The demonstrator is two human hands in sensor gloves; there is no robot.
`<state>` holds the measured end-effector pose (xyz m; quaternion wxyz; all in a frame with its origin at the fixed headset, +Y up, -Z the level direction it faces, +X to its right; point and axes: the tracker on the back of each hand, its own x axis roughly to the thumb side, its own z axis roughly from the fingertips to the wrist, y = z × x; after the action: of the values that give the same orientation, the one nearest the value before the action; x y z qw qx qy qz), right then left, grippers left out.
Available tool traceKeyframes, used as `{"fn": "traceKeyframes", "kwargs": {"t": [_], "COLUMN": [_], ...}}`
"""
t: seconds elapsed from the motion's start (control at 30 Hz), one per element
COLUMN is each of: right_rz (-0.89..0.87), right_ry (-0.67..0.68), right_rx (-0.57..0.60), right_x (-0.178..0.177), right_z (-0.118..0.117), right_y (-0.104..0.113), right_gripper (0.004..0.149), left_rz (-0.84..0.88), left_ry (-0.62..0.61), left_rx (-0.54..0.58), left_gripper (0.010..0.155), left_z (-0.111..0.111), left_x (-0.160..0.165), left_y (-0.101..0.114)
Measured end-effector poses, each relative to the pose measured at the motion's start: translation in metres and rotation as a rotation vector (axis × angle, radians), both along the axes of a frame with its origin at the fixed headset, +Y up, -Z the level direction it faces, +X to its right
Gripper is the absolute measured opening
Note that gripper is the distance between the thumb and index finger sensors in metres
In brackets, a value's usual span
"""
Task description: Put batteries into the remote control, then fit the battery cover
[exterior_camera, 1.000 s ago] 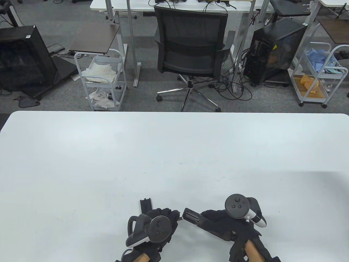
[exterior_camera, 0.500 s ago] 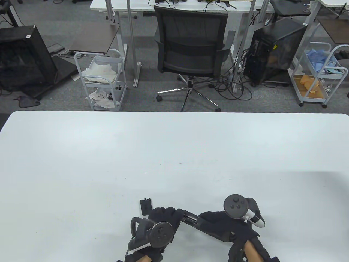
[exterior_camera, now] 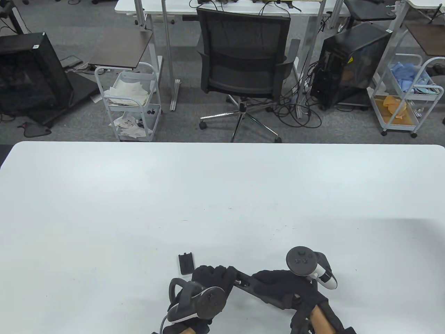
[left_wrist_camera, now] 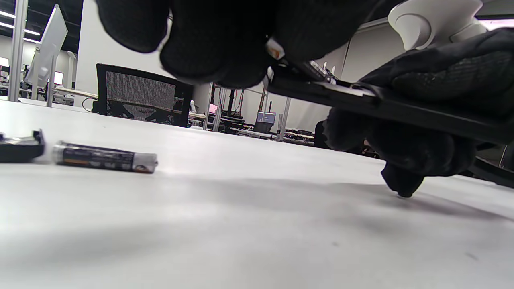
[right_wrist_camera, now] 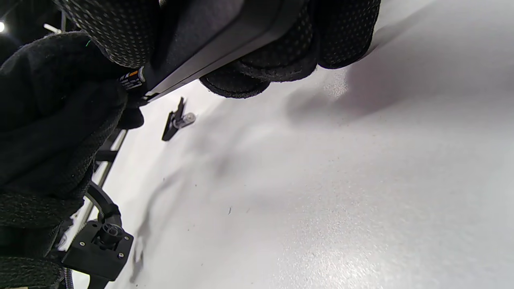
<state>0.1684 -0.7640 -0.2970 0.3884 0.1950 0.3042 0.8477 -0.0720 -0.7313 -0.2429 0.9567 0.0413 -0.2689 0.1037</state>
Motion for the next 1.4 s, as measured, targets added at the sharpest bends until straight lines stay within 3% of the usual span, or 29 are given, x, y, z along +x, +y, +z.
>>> {"fn": "traceKeyframes", "kwargs": {"t": [0.23, 0.47, 0.97, 1.1, 1.3, 1.4], "right_rz": [0.009, 0.005, -0.032, -0.05, -0.11, -0.141], "right_ry": [-0.007, -0.013, -0.019, -0.023, -0.008, 0.006], "right_rx": [-0.005, -0.01, -0.033, -0.031, -0.037, -0.034], "right_x": [-0.002, -0.003, -0.001, 0.0, 0.0, -0.001], "right_z": [0.0, 0.001, 0.0, 0.0, 0.002, 0.004], "right_y": [0.0, 0.0, 0.0, 0.002, 0.006, 0.009], "right_gripper": [0.058, 0.058, 0.058, 0.058, 0.057, 0.058], "left_rz": [-0.087, -0.215, -0.051, 0.131, 0.535, 0.586], "left_ry": [0.001, -0.016, 0.035, 0.07, 0.13, 0.13], "left_rx": [0.061, 0.2, 0.105, -0.006, -0.295, -0.359], "left_gripper": [0.046, 0.043, 0.059, 0.064, 0.072, 0.075], "left_z": [0.005, 0.015, 0.007, 0.0, -0.014, -0.016], "left_x": [0.009, 0.022, 0.005, -0.011, -0.038, -0.042], "left_y": [0.0, 0.001, 0.006, 0.007, -0.006, -0.011]}}
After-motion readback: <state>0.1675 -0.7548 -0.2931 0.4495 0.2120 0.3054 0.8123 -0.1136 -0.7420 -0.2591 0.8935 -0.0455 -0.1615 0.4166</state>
